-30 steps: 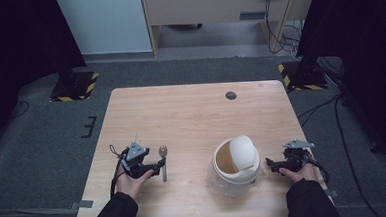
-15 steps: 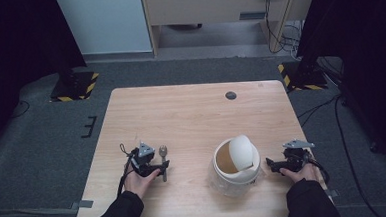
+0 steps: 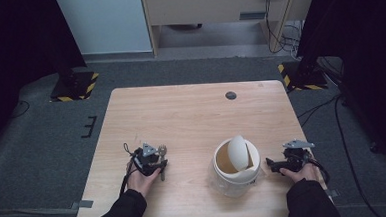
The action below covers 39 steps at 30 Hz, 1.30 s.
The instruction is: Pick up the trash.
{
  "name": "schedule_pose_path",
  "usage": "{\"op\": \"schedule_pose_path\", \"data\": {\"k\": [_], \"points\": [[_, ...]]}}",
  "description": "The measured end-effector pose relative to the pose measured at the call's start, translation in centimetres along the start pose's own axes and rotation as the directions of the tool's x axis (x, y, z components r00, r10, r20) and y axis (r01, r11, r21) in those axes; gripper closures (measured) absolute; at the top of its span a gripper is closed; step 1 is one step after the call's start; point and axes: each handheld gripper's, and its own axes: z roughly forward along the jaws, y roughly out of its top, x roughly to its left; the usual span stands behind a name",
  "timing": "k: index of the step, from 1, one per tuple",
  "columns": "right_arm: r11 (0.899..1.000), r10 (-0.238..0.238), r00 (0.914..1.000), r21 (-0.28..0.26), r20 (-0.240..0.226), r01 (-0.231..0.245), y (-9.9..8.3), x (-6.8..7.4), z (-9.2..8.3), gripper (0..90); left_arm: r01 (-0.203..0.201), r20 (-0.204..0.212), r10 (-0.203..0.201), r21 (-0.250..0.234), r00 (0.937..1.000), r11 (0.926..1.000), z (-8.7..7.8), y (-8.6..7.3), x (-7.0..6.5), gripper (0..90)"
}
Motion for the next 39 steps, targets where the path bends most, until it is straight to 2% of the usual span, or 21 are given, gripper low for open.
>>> {"op": "schedule_pose_path", "data": {"k": [5,10,16,21,24,27,31,35,37,39], "points": [[1.0,0.0,1.0,0.0,0.0,0.0,0.0,0.0,0.0,1.0,-0.016,-0.008,0.016,0.003,0.9998,0.9999,-0.1,0.0,0.3,70.6],[1.0,0.003,1.0,-0.003,-0.002,-0.003,0.0,0.0,0.0,2.2,-0.011,-0.008,0.011,0.007,0.9999,0.9999,-0.1,0.0,0.7,78.0],[1.0,0.007,1.0,-0.018,0.003,-0.007,-0.1,-0.1,-0.2,7.5,0.008,0.017,-0.009,0.008,0.9998,0.9999,-0.3,0.2,0.8,79.5],[1.0,0.012,0.9999,-0.025,-0.005,-0.012,0.0,-0.3,-0.5,17.7,0.001,0.032,0.001,-0.064,0.9995,0.9979,-1.4,0.9,0.5,79.5],[1.0,0.024,0.9996,-0.015,-0.018,-0.024,0.2,-0.4,-0.7,22.1,0.001,0.041,0.004,-0.12,0.9992,0.9928,-2.3,1.4,0.5,79.5],[0.999,0.03,0.9991,-0.019,-0.029,-0.03,0.4,-0.4,-0.9,25.5,0.002,0.045,0.007,-0.191,0.999,0.9816,-3.6,1.9,0.6,79.5],[0.996,0.056,0.9977,-0.065,-0.039,-0.058,0.9,-0.4,-1.6,30.9,0.025,0.064,-0.007,-0.286,0.9979,0.9579,-5.5,2.5,0.8,79.5],[0.987,0.077,0.9958,-0.135,-0.051,-0.083,1.7,-0.2,-2.6,33.5,0.034,0.077,-0.006,-0.37,0.997,0.9286,-7.4,2.8,0.9,79.5],[0.977,0.087,0.9944,-0.19,-0.06,-0.097,2.3,0.0,-3.3,34.6,0.035,0.084,-0.001,-0.41,0.9965,0.9116,-8.3,3.0,0.9,79.5],[0.962,0.104,0.992,-0.244,-0.071,-0.119,3.0,0.2,-4.1,35.6,0.034,0.09,0.007,-0.451,0.9959,0.8921,-9.1,3.3,0.8,79.5]]}}
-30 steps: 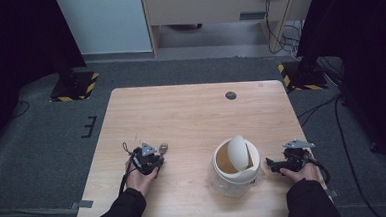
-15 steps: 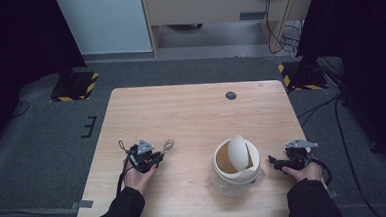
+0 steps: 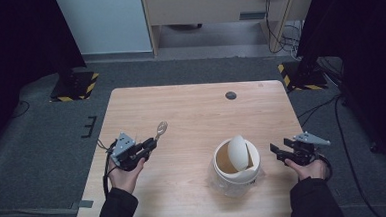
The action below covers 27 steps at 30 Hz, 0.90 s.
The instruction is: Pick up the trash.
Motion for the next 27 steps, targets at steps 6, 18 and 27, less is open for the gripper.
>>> {"op": "schedule_pose_path", "data": {"k": [6,18,27], "points": [[0.989,0.019,0.9993,-0.145,-0.033,-0.023,2.2,1.4,-1.9,39.2,-0.023,0.03,0.025,-0.091,0.9992,0.9956,-1.1,1.4,-1.0,79.5],[0.949,-0.005,0.9872,-0.313,-0.159,-0.046,6.9,4.6,-5.9,41.0,-0.042,0.112,0.062,-0.176,0.9918,0.9835,-2.0,3.5,-3.6,79.5],[0.921,-0.052,0.9594,-0.384,-0.277,-0.061,9.5,8.3,-8.0,41.3,-0.071,0.167,0.111,-0.23,0.9796,0.9706,-2.6,4.6,-5.7,79.5]]}}
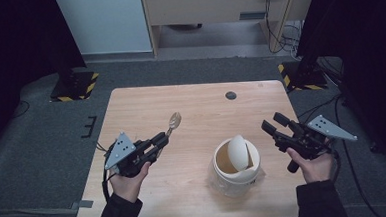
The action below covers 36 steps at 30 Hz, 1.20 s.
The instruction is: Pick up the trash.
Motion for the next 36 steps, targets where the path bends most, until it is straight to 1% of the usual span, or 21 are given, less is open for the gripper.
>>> {"op": "schedule_pose_path", "data": {"k": [1,4,6,8,11,14,18,19,20,25,27,29,31,34,36], "points": [[1.0,-0.004,0.9998,-0.005,-0.018,0.004,0.3,0.6,0.1,41.3,-0.007,0.004,0.007,-0.007,1.0,1.0,0.0,0.1,-0.2,79.5],[1.0,0.003,0.999,-0.02,-0.044,-0.004,0.8,1.8,0.3,39.8,-0.026,0.019,0.026,-0.02,0.9995,0.9995,0.1,0.3,-0.8,79.6],[1.0,0.009,0.9972,-0.027,-0.074,-0.011,1.0,2.6,0.6,39.9,-0.041,0.026,0.042,-0.029,0.9988,0.9987,0.2,0.5,-1.3,79.5],[1.0,0.001,0.9958,-0.023,-0.092,-0.003,1.2,3.4,0.9,39.9,-0.057,0.043,0.059,-0.03,0.9974,0.9979,0.5,0.6,-1.7,79.5],[1.0,-0.015,0.9935,-0.009,-0.113,0.014,1.4,4.4,1.6,39.9,-0.071,0.056,0.073,-0.027,0.9958,0.9971,1.0,0.7,-2.2,79.5],[1.0,-0.009,0.9918,-0.001,-0.127,0.008,1.4,5.0,2.1,40.0,-0.081,0.069,0.083,-0.025,0.9942,0.9964,1.4,0.7,-2.6,79.5],[1.0,0.0,0.9897,-0.009,-0.143,-0.001,1.5,5.7,2.8,43.3,-0.089,0.09,0.091,-0.03,0.9918,0.9956,2.3,0.7,-3.5,79.5],[1.0,0.006,0.9878,-0.015,-0.155,-0.009,1.5,5.9,3.0,44.5,-0.095,0.094,0.098,-0.032,0.9908,0.995,2.5,0.8,-3.7,79.5],[0.999,0.022,0.9853,-0.018,-0.17,-0.026,1.5,6.1,3.3,45.4,-0.102,0.097,0.104,-0.031,0.9898,0.9943,2.7,0.8,-4.0,79.5],[1.0,0.024,0.977,-0.001,-0.212,-0.025,1.5,7.3,4.2,48.3,-0.122,0.117,0.125,-0.031,0.9852,0.992,3.8,1.0,-5.1,79.5],[0.999,0.038,0.9711,0.003,-0.236,-0.039,1.4,7.7,4.5,49.7,-0.126,0.128,0.129,-0.033,0.9834,0.9915,4.3,0.9,-5.6,79.5],[0.999,0.034,0.9705,0.008,-0.239,-0.033,1.3,8.0,4.6,51.3,-0.136,0.135,0.139,-0.031,0.9812,0.9903,4.6,0.8,-6.0,79.5],[0.999,0.039,0.9681,0.017,-0.247,-0.036,1.2,8.1,4.7,54.0,-0.14,0.139,0.143,-0.031,0.9798,0.9896,4.8,0.8,-6.3,79.5],[0.998,0.051,0.9642,0.038,-0.26,-0.043,1.1,8.2,4.9,58.6,-0.144,0.142,0.149,-0.047,0.9786,0.9885,4.9,0.7,-6.5,79.5],[0.998,0.061,0.9611,0.042,-0.269,-0.051,0.9,8.2,5.0,61.7,-0.145,0.144,0.151,-0.054,0.978,0.988,4.9,0.8,-6.6,79.5]]}}
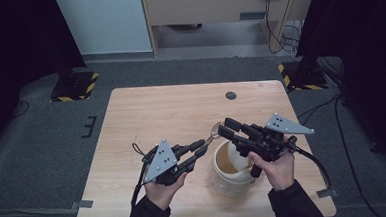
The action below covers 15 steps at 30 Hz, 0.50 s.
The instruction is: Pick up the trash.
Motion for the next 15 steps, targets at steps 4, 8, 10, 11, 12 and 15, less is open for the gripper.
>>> {"op": "schedule_pose_path", "data": {"k": [4,8,10,11,12,15], "points": [[1.0,0.026,0.9995,0.018,-0.02,-0.026,-0.22,-0.06,0.07,68.6,-0.004,-0.001,0.004,-0.004,1.0,1.0,-0.06,0.08,-0.07,79.5],[0.999,0.043,0.9983,0.029,-0.039,-0.042,-0.31,-0.04,0.12,75.6,-0.008,-0.001,0.008,0.0,1.0,1.0,-0.02,-0.01,-0.11,79.5],[0.998,0.05,0.9969,0.026,-0.061,-0.049,-0.26,-0.05,0.07,84.6,-0.006,0.003,0.006,0.0,1.0,1.0,0.05,-0.1,-0.14,80.6],[0.998,0.055,0.9962,0.027,-0.068,-0.053,-0.23,-0.06,0.04,85.4,-0.005,0.003,0.005,0.003,1.0,1.0,0.08,-0.15,-0.16,80.6],[0.998,0.063,0.9952,0.03,-0.075,-0.061,-0.2,-0.09,0.01,86.0,-0.003,0.004,0.003,0.005,1.0,1.0,0.13,-0.19,-0.15,80.6],[0.998,0.059,0.9959,0.04,-0.069,-0.056,-0.2,-0.19,-0.07,87.5,0.008,0.012,-0.008,0.007,0.9999,0.9999,0.16,-0.28,-0.14,81.0]]}}
